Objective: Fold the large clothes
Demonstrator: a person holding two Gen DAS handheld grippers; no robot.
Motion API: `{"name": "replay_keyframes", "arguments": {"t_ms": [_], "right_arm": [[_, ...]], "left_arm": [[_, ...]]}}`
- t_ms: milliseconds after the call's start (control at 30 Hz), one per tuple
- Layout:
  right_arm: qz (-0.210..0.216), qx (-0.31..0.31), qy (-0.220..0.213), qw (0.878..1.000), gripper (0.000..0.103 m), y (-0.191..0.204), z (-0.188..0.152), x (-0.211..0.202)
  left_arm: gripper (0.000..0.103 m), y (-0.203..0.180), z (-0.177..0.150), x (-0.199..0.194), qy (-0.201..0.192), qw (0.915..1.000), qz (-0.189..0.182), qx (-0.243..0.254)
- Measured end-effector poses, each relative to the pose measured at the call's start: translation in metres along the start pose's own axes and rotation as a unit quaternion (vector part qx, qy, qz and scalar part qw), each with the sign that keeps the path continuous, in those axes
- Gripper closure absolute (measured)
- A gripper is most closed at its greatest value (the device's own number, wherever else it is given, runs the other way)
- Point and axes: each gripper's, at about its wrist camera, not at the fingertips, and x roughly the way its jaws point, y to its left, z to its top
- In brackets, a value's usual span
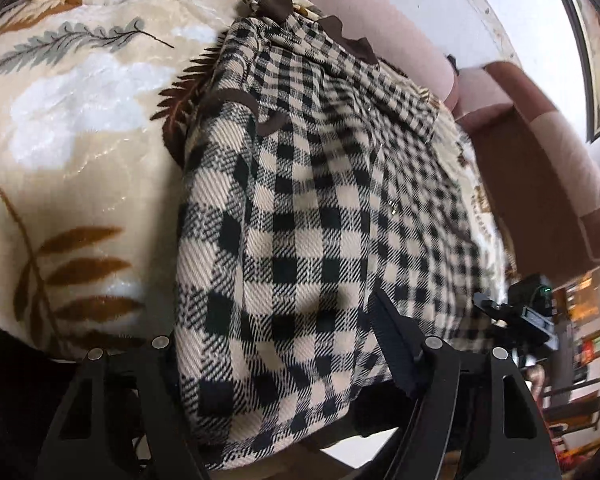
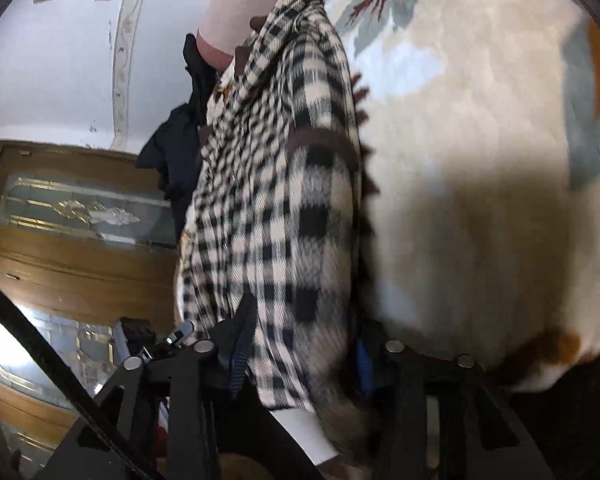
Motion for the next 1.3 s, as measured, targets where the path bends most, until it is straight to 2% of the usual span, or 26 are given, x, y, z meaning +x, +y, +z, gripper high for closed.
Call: {"name": "replay_keyframes", "arguments": {"t_ms": [33,67,100,133,233,433,600,733,833,967,1100,1167,1300], "right_arm": [[-0.008,-0.006,0.002,1.0,0.067,0.002,-0.002,0.002],[-0.016,-0.012,0.005,1.0,0.07,0.003,-0.006,0.002],[-0.032,-0.02,0.008,0.999,0.078,0.007,-0.011,0.004],[-0.043,-0.026,0.012,0.999,0.086,0.009,-0.013,0.006],[-0.056,-0.048,0.008,0.997,0.093,0.024,-0.017,0.002],[-0.016,-0.083,0.005,0.996,0.096,0.052,-0.03,-0.046],[-0.036,-0.086,0.03,0.995,0.096,0.05,-0.047,-0.051],[-0.025,-0.07,0.031,0.997,0.095,0.053,-0.031,-0.041],[-0.016,-0.092,0.022,0.995,0.095,0.075,-0.002,-0.032],[-0.018,-0.126,-0.004,0.992,0.095,0.106,0.048,-0.022],[-0.051,-0.141,-0.051,0.987,0.095,0.127,0.121,-0.007],[-0.065,-0.139,-0.072,0.986,0.095,0.134,0.154,0.002],[-0.099,-0.111,-0.11,0.983,0.095,0.134,0.23,0.026]], "left_arm": [[0.043,0.0,0.0,0.0,0.0,0.9998,0.018,0.003],[0.066,-0.001,0.0,0.001,0.002,0.9989,0.047,0.005],[0.09,-0.001,0.002,0.002,0.004,0.9977,0.068,0.005],[0.095,0.0,0.003,-0.002,0.004,0.9971,0.075,0.001],[0.097,0.006,0.002,-0.029,-0.016,0.9985,0.045,-0.026],[0.097,-0.002,-0.015,-0.083,-0.041,0.9988,0.021,-0.014],[0.097,0.0,-0.024,-0.078,-0.017,0.9989,0.043,-0.003],[0.097,-0.012,-0.007,-0.078,-0.017,0.9992,0.034,0.008],[0.097,-0.022,0.018,-0.086,-0.029,0.9993,0.015,0.015],[0.097,-0.034,0.072,-0.087,-0.057,0.9983,0.008,0.011],[0.096,-0.038,0.145,-0.068,-0.097,0.9943,0.042,0.014],[0.096,-0.032,0.189,-0.046,-0.097,0.9943,0.044,-0.008],[0.096,-0.022,0.257,-0.002,-0.093,0.9921,0.081,-0.02]]}}
